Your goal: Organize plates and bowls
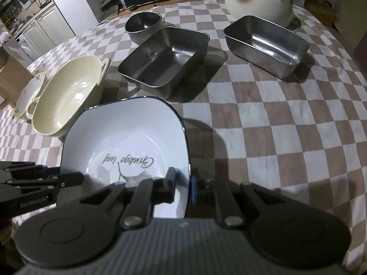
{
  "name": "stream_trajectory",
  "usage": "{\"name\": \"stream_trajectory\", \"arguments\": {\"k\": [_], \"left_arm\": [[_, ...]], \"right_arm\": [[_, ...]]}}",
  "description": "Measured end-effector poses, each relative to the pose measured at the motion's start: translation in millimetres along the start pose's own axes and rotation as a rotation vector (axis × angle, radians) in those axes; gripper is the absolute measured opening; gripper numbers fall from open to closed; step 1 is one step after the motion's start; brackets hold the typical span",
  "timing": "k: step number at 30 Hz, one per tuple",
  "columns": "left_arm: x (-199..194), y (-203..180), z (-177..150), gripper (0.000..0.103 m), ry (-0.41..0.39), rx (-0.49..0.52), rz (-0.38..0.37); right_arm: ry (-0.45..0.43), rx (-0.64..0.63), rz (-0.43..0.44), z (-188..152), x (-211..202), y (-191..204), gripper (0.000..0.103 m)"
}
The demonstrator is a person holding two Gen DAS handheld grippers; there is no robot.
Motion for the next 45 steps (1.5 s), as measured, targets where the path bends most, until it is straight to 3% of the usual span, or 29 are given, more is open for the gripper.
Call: {"name": "stream_trajectory", "arguments": {"k": [26,41,45], "left_arm": [[-5,2,3,0.014,0.007,-0.007,-0.016],[-10,6,1,0.016,0.010,-0.025,-0.012],[-12,9,0,0.022,0.010,-0.033,-0.008]], "right_arm": [[0.040,-0.011,-0.040,-1,12,-11,0.017],[0.060,0.016,-0.035,-8,8,-11,0.018],[0.060,0.013,-0.038,-10,5,-11,0.018]]}}
Point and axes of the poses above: each gripper's, at about its wrist camera, not at the fingertips, and x roughly the way its jaws point, y to its left, z to its top, the point moved 10 cm from there along x, roughly the way its jaws point, and after that the axes turned 14 degrees about z, right-handed, at the moved point
